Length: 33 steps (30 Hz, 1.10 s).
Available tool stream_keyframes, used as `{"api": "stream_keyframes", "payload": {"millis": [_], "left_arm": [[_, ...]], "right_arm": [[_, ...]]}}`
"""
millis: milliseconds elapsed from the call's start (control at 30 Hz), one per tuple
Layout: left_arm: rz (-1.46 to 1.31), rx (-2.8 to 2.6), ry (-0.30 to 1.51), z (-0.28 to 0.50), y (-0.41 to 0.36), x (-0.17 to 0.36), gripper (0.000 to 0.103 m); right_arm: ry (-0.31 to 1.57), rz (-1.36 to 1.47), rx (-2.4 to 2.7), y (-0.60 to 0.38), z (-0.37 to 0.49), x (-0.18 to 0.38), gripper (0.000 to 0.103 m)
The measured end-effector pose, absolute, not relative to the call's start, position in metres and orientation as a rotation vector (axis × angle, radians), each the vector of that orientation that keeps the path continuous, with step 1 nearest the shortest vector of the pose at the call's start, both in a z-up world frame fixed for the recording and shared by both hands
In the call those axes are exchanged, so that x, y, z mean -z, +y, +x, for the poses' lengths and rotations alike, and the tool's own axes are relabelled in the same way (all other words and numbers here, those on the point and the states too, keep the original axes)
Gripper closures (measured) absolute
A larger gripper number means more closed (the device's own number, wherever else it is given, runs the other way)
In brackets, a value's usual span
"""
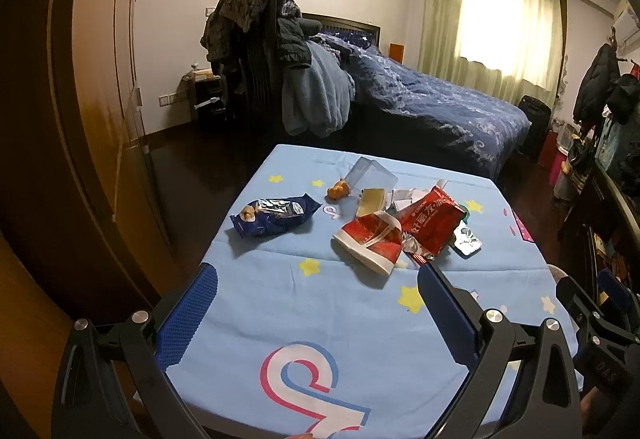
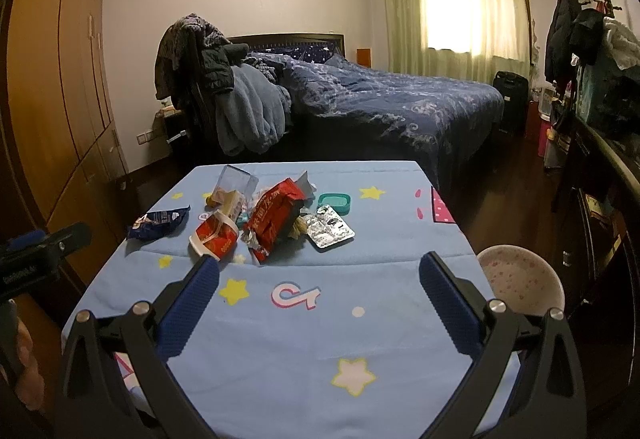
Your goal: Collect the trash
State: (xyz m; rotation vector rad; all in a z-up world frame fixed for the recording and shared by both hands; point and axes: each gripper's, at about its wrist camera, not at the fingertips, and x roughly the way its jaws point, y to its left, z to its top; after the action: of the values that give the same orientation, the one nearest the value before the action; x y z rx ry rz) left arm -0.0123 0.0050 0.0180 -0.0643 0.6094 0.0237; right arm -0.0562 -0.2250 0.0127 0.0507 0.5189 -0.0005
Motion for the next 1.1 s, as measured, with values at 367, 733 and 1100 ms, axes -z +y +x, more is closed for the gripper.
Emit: {"api": "stream_keyframes", "payload": {"millis": [367,733,1100], "left_arm": [[-0.065,-0.024,0.608,-0.0132,0.0048,-0.0182,0.003],[-0.066,-0.029,0.618,-0.0143,0.0058,-0.018,0.003],[-0.067,-0.028,0.62,-0.0139,0.0062,-0.0179,0.003]], "right_arm": [[0.52,0.05,0.001,-0.2244,-0.0556,-0.0122,0.003],[0.532,0.056,-0.005,-0.2238,-0.054,-0.0103,0.003],[0.534,0.055,-0.006,-0.2232,-0.0544,-0.0099,0.003]]}}
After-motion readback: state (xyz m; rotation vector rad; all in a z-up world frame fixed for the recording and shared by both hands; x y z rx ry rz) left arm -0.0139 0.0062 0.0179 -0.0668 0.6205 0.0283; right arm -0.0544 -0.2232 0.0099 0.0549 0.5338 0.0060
